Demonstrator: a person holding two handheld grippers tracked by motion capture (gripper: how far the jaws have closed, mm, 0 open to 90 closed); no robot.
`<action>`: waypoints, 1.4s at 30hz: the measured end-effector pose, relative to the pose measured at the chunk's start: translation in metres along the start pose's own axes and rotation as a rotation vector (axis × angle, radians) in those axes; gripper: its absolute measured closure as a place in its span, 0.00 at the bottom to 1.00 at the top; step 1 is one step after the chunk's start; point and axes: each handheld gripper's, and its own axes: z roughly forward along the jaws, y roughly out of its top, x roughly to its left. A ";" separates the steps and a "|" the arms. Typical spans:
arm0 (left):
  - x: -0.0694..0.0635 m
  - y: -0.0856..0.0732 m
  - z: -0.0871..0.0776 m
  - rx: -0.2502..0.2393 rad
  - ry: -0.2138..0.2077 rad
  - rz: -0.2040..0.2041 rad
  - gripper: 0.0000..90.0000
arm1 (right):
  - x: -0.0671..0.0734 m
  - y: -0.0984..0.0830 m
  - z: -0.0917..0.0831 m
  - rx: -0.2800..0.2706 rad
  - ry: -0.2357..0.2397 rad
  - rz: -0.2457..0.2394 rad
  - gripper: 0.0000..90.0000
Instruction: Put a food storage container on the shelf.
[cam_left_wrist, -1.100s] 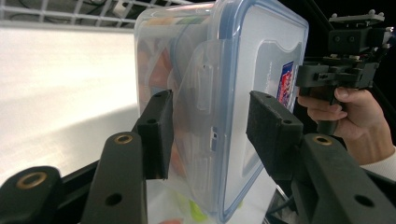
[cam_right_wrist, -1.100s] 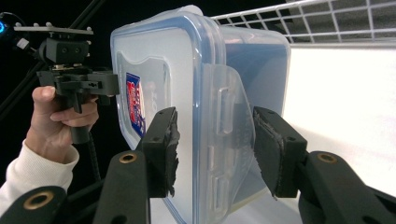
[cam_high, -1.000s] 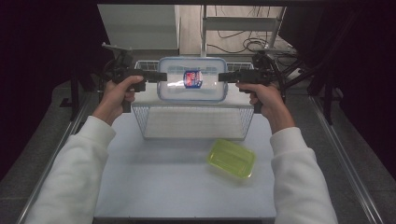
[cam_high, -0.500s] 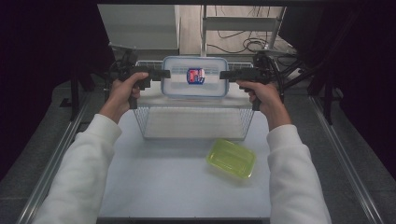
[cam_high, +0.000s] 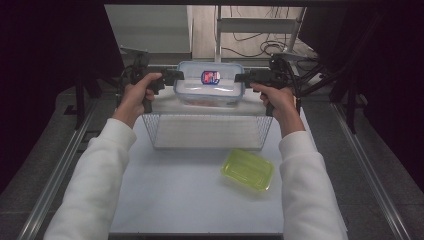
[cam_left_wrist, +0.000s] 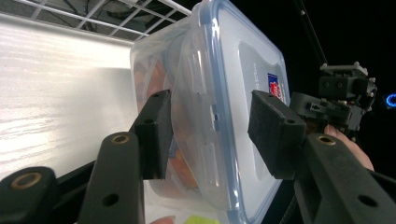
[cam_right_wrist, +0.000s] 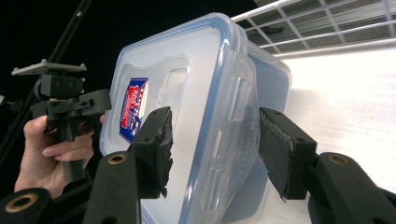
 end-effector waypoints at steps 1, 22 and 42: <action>0.000 0.000 0.000 0.000 0.000 0.000 0.55 | 0.000 0.000 0.001 -0.005 -0.013 0.006 0.50; -0.014 -0.010 -0.012 -0.085 0.061 0.170 0.40 | 0.017 -0.010 -0.018 -0.158 -0.096 -0.129 0.44; -0.035 -0.094 -0.064 -0.058 0.068 0.466 0.33 | 0.028 -0.079 -0.070 -0.058 -0.059 -0.456 0.44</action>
